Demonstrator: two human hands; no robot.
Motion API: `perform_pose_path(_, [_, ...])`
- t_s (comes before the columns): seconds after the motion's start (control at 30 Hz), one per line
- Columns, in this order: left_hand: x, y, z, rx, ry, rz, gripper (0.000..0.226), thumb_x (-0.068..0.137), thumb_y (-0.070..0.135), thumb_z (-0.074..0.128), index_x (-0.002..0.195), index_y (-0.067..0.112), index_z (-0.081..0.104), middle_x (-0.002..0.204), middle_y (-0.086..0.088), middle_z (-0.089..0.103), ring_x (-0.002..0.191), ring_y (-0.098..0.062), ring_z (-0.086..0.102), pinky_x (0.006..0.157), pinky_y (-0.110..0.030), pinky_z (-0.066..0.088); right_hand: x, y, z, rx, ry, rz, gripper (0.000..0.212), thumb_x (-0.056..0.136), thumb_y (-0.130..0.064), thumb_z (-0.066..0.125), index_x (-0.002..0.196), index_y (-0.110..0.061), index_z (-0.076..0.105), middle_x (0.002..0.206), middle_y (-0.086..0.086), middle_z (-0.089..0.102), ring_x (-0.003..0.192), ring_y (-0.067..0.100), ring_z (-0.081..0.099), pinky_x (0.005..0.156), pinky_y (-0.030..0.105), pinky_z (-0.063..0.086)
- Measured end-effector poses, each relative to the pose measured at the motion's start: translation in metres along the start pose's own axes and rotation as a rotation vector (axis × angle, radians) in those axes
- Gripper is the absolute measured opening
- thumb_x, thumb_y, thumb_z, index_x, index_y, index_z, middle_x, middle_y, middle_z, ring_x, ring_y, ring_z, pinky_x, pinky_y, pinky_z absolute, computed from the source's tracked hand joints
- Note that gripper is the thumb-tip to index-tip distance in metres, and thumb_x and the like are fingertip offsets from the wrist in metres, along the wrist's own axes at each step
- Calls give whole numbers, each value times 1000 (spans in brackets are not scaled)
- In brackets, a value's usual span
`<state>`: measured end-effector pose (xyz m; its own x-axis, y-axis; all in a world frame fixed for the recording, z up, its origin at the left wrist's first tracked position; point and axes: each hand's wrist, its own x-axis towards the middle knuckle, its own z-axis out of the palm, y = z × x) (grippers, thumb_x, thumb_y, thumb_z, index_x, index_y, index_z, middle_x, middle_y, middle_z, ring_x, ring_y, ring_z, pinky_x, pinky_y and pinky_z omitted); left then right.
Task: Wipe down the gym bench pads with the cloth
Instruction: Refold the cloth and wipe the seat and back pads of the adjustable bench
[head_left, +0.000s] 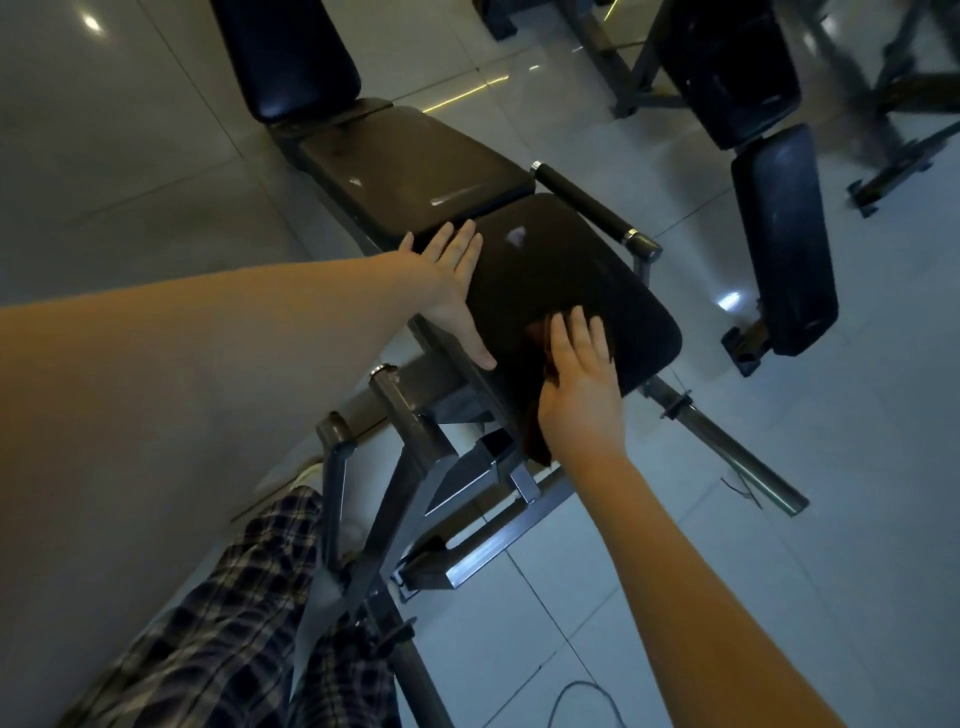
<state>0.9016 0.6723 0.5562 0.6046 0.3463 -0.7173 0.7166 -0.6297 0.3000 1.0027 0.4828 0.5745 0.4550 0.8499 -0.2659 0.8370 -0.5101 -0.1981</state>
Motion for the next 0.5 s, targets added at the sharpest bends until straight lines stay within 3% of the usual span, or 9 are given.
perform_pose_path(0.1, [4,10,-1,-142,39,-64,118,82,78,48,154,15,-21,159,-1,-33,148,-23,-26,120,-49,-13,-6,7,0,-8,-11,-18,60,102,-14,38,155,-23,12,164,-3,0,149,16,-11,118,34,-8])
perform_pose_path(0.2, [11,29,17,-249,226,-143,84,100,62,23,155,10,-14,162,-5,-26,149,-27,-23,121,-46,-11,14,11,1,-49,-7,-39,58,102,-17,38,155,-22,15,164,0,3,150,20,-8,118,35,-8])
perform_pose_path(0.33, [28,60,41,-283,545,-351,73,103,51,18,157,6,-3,165,-10,-12,151,-31,-13,122,-48,-9,71,14,-3,-75,24,1,57,101,-18,36,155,-20,16,164,4,4,150,23,-4,119,39,-3])
perform_pose_path(0.5, [47,68,41,-333,621,-493,75,100,49,25,157,8,0,165,-10,-8,151,-32,-11,120,-50,-10,152,12,-10,-64,40,21,57,100,-15,36,154,-16,18,163,7,5,150,27,-2,121,47,8])
